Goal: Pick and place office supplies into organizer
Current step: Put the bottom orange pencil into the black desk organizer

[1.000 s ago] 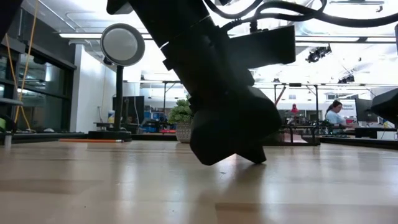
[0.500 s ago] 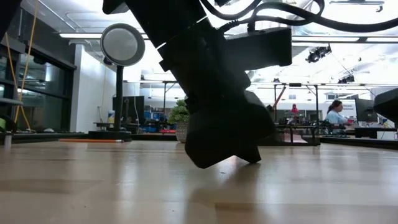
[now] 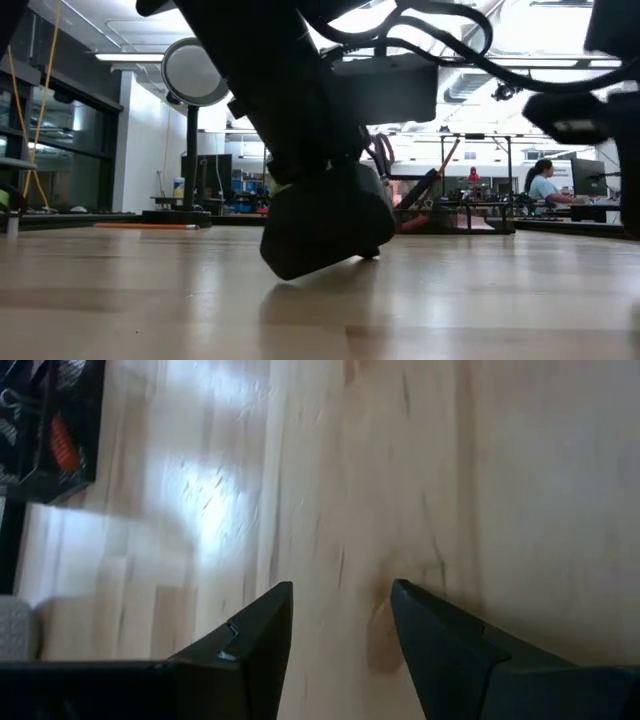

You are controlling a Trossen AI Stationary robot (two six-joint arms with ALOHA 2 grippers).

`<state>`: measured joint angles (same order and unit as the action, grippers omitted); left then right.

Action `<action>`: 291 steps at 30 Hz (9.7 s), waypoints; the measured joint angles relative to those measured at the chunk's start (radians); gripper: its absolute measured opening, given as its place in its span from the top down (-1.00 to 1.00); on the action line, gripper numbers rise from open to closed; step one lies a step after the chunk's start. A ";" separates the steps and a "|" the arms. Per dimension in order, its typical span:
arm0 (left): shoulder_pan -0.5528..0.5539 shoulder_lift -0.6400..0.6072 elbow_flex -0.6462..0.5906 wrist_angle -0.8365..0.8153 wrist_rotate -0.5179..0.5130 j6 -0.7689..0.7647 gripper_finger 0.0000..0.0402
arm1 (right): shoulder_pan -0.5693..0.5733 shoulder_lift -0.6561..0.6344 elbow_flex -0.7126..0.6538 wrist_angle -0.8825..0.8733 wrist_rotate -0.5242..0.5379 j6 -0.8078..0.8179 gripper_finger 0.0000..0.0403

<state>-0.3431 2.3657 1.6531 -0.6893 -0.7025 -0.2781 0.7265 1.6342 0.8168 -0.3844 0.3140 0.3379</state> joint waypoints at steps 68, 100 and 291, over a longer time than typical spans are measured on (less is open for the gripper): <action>-0.023 -0.087 -0.013 -0.167 0.068 0.288 0.15 | -0.417 -0.853 -0.206 -0.168 0.229 -0.343 1.00; 0.001 -0.088 0.086 -0.049 0.040 1.498 0.15 | -0.378 -0.856 -0.206 -0.221 0.227 -0.345 1.00; 0.415 -0.204 0.703 -0.117 0.263 1.271 1.00 | -0.378 -0.853 -0.366 0.060 0.149 -0.336 1.00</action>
<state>0.0720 2.1616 2.3558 -0.8065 -0.4399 0.9931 0.3481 0.7807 0.4508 -0.3240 0.4626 0.0017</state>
